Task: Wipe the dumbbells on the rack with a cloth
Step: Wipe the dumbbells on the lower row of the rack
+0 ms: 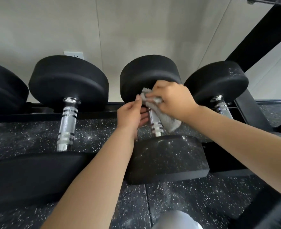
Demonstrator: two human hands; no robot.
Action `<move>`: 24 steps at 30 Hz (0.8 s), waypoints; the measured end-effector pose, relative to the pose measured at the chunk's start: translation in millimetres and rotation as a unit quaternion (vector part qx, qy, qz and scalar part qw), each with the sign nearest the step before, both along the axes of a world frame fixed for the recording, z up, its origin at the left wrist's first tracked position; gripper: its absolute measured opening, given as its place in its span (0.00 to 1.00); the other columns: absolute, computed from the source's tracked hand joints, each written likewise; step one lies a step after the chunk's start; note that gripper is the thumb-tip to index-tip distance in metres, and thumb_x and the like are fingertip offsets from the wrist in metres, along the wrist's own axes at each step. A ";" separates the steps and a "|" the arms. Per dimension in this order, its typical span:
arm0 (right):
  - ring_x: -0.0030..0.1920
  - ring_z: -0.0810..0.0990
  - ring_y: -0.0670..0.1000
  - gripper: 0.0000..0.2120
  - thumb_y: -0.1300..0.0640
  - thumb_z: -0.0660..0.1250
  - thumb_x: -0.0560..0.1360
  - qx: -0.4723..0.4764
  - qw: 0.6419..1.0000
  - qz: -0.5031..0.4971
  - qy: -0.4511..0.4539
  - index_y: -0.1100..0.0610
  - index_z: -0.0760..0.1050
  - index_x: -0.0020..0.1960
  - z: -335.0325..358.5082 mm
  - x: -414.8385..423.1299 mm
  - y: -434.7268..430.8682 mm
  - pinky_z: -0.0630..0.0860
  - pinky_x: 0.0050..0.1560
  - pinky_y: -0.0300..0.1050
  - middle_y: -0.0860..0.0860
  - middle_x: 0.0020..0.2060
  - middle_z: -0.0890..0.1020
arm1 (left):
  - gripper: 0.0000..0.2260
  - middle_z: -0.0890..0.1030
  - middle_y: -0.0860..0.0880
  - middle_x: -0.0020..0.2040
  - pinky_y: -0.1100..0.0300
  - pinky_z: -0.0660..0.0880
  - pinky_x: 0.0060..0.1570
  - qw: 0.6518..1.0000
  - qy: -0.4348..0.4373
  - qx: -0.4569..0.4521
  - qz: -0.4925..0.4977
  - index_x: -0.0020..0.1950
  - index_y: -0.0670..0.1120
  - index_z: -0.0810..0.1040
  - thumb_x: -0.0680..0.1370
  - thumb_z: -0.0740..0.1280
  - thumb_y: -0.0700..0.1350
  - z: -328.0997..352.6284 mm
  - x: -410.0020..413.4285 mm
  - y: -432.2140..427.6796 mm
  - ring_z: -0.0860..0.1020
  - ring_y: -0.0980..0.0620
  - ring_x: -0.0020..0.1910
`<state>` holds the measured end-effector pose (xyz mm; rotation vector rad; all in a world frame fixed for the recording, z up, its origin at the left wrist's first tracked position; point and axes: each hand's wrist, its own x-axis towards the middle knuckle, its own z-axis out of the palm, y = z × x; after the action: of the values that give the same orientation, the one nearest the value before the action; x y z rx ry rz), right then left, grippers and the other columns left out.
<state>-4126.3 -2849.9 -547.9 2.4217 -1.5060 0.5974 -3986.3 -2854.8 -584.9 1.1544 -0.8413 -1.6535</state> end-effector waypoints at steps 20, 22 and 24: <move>0.35 0.80 0.43 0.06 0.54 0.68 0.78 0.124 0.908 -0.159 -0.368 0.53 0.83 0.47 72.5 -3.0 88.6 0.79 0.41 0.43 0.44 0.37 0.83 | 0.11 0.83 0.46 0.46 0.58 0.81 0.38 0.986 -0.056 0.014 -0.156 0.58 0.48 0.77 0.76 0.70 0.45 -0.1 13.2 7.3 0.83 0.50 0.40; 0.37 0.80 0.55 0.09 0.51 0.67 0.79 0.181 0.890 -0.197 -0.369 0.53 0.83 0.48 66.0 10.1 110.6 0.79 0.42 0.54 0.51 0.38 0.84 | 0.13 0.84 0.47 0.43 0.59 0.80 0.37 0.977 -0.067 0.010 -0.203 0.59 0.47 0.77 0.76 0.70 0.41 0.6 12.4 8.3 0.82 0.52 0.37; 0.40 0.79 0.52 0.12 0.44 0.63 0.79 0.192 0.912 -0.219 -0.289 0.48 0.83 0.52 43.0 29.5 126.8 0.75 0.40 0.48 0.47 0.40 0.82 | 0.13 0.83 0.46 0.41 0.56 0.79 0.44 0.972 -0.080 0.006 -0.219 0.60 0.44 0.78 0.75 0.69 0.37 -0.1 10.3 8.6 0.81 0.50 0.39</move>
<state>-4096.8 -2723.2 -504.9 2.1157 -2.5264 1.0535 -3976.0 -2846.3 -585.1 1.1811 -1.2604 -1.9356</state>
